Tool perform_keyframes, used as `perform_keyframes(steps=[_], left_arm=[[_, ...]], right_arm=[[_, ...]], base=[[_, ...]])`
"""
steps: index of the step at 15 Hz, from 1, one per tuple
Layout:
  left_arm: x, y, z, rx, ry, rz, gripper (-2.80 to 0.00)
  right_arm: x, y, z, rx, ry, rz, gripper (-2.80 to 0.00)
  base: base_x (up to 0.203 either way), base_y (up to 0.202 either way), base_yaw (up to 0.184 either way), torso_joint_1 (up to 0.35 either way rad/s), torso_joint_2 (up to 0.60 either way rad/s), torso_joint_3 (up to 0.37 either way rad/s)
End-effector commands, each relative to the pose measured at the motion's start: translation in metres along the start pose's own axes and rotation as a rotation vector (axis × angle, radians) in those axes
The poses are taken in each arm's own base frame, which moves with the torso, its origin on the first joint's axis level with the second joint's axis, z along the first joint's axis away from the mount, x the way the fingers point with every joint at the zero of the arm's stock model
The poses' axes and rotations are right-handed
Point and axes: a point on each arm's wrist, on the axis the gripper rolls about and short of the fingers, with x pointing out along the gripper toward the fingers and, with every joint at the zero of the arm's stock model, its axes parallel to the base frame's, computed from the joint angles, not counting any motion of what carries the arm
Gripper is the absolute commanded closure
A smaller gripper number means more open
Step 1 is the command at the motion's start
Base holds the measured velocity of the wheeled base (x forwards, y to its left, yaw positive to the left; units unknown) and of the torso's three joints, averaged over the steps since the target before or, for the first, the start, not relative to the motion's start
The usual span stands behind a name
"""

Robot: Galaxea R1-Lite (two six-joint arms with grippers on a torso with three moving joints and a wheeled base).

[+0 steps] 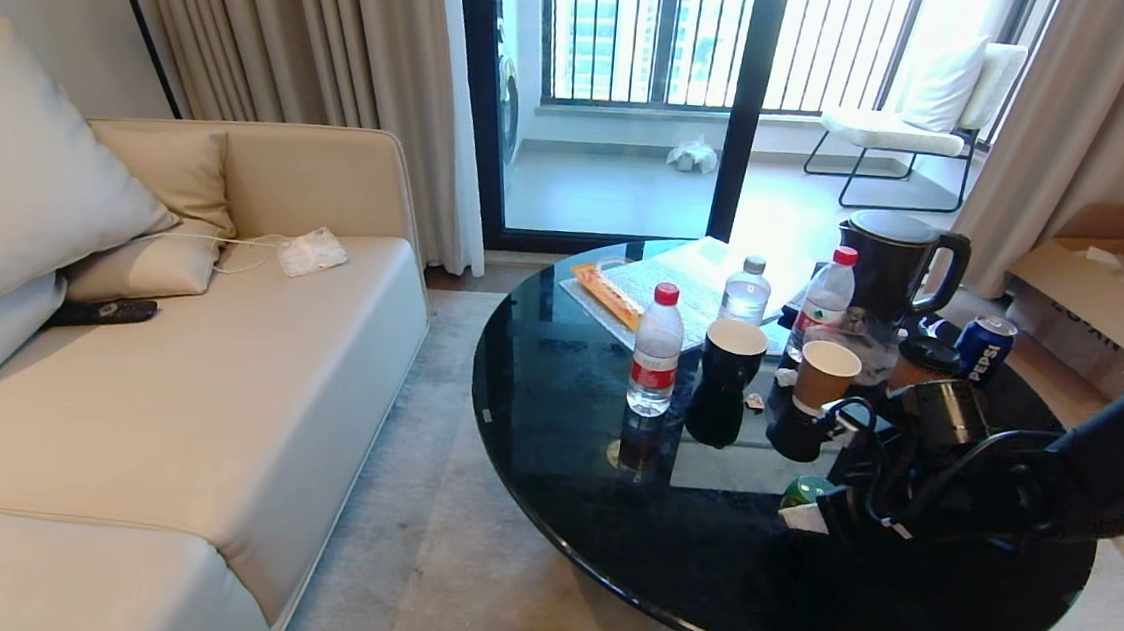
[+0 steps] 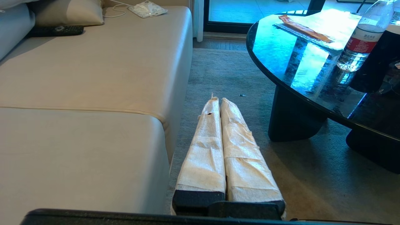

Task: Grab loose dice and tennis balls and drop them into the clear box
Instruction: Pick up toys out of the box, then put the toys in the box

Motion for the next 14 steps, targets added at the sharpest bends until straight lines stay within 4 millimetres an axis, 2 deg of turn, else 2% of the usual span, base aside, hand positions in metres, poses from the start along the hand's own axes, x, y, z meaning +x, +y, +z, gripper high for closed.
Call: perform_keyframes(steps=[1,4,7,9,11,14], left_arm=[[0.0,0.0,0.0,-0.001,-0.001,0.001,0.0],[0.0,0.0,0.0,-0.001,-0.001,0.001,0.0],[0.0,0.0,0.0,-0.001,-0.001,0.001,0.0],[0.0,0.0,0.0,-0.001,-0.001,0.001,0.0],[0.0,0.0,0.0,-0.002,-0.001,0.001,0.0],[0.0,0.0,0.0,-0.001,-0.001,0.001,0.0]], right_arm=[[-0.043,0.01,0.008,-0.015,-0.081,-0.031,0.0],[-0.103,0.03,-0.002,0.035,-0.169,-0.094,0.0],[-0.159,0.055,-0.027,0.112,-0.248,-0.186,0.0],[-0.195,0.075,-0.054,0.167,-0.3,-0.232,0.0],[-0.222,0.093,-0.086,0.196,-0.352,-0.274,0.0],[-0.25,0.117,-0.14,0.225,-0.463,-0.35,0.0]], base=[[0.0,0.0,0.0,0.0,0.0,0.0],[0.0,0.0,0.0,0.0,0.0,0.0],[0.0,0.0,0.0,0.0,0.0,0.0],[0.0,0.0,0.0,0.0,0.0,0.0],[0.0,0.0,0.0,0.0,0.0,0.0],[0.0,0.0,0.0,0.0,0.0,0.0]])
